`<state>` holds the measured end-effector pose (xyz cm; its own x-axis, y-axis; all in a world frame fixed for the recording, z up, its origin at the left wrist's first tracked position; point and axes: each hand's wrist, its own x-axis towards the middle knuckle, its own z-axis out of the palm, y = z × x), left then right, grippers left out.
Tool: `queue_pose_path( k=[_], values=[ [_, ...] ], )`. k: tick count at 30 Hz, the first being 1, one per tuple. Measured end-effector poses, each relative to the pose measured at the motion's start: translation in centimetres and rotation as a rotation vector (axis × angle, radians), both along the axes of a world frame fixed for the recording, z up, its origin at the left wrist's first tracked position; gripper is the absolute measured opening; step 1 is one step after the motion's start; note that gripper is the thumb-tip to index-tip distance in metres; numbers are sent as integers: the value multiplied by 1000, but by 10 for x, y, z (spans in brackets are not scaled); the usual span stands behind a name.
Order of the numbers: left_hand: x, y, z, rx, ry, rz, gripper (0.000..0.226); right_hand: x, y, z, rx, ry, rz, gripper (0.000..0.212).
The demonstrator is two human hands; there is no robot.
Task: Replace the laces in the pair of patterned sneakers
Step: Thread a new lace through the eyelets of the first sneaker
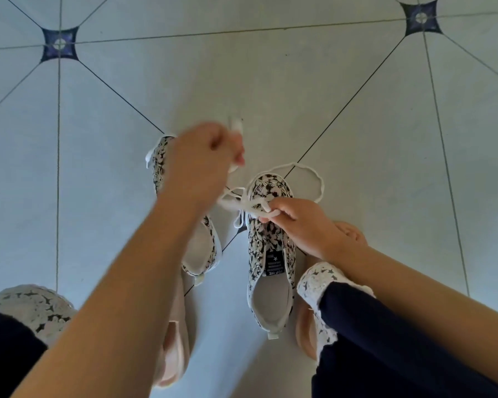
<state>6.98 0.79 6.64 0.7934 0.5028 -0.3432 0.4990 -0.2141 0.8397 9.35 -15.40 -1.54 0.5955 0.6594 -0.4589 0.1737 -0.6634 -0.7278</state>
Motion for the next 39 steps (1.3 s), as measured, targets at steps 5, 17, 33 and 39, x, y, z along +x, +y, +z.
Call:
queue_pose_path(
  k=[5,17,33,39],
  values=[
    [-36,-34,-69,126,327,-147,24,2,2,6,43,-82,-79,20],
    [-48,-53,-77,-411,165,-68,25,20,7,32,469,580,-604,17],
    [-51,-56,-75,-347,124,-111,41,46,19,-44,-277,204,-266,35],
    [-51,-60,-79,-350,127,-161,32,62,37,-55,-284,225,-276,24]
  ],
)
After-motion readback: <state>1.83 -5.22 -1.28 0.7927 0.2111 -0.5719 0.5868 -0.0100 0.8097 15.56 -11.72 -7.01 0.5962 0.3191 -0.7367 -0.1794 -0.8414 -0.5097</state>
